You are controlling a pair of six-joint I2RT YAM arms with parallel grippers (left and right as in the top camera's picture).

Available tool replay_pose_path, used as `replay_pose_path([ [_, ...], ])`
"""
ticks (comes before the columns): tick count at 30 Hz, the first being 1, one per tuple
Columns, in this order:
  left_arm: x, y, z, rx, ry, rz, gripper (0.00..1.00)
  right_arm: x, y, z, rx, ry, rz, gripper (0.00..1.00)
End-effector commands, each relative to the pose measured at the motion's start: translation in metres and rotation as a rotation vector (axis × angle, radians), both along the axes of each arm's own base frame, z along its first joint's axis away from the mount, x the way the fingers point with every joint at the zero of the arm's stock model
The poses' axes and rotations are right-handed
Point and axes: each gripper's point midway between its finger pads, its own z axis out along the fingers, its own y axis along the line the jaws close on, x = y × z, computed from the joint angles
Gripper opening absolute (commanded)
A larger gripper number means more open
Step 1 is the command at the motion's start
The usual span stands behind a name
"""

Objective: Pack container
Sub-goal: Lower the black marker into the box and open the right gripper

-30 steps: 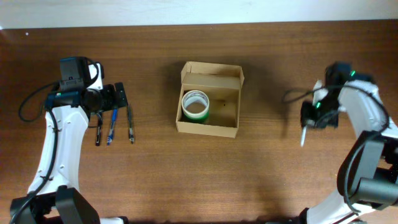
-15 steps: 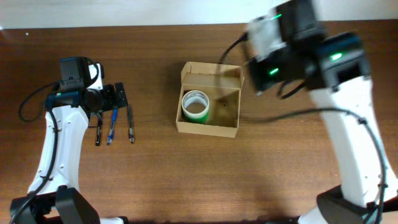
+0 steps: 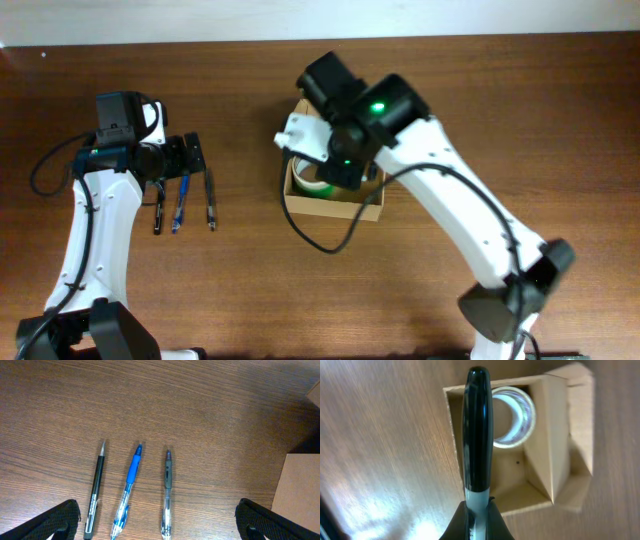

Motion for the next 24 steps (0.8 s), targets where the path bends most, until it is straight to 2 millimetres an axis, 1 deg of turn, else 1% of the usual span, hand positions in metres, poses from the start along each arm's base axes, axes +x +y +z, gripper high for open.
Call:
replay_pose_path([
  [1,0.004,0.003,0.004,0.015,-0.01,-0.008,0.99,0.006,0.001,-0.026,-0.071,0.023,0.093,0.04],
  [4,0.004,0.003,0.004,0.015,-0.01,-0.008,0.99,0.012,0.0,-0.047,-0.114,0.054,0.085,0.04],
  [12,0.004,0.003,0.004,0.015,-0.01,-0.008,0.99,0.017,0.003,-0.104,-0.187,0.161,0.087,0.04],
  [17,0.004,0.003,0.004,0.015,-0.01,-0.008,0.99,0.021,0.002,-0.119,-0.185,0.19,0.071,0.04],
  [20,0.004,0.003,0.004,0.015,-0.01,-0.008,0.99,0.015,0.0,-0.125,-0.164,0.235,0.062,0.04],
  [24,0.004,0.003,0.004,0.015,-0.01,-0.008,0.99,0.008,-0.011,-0.141,-0.184,0.287,0.044,0.04],
])
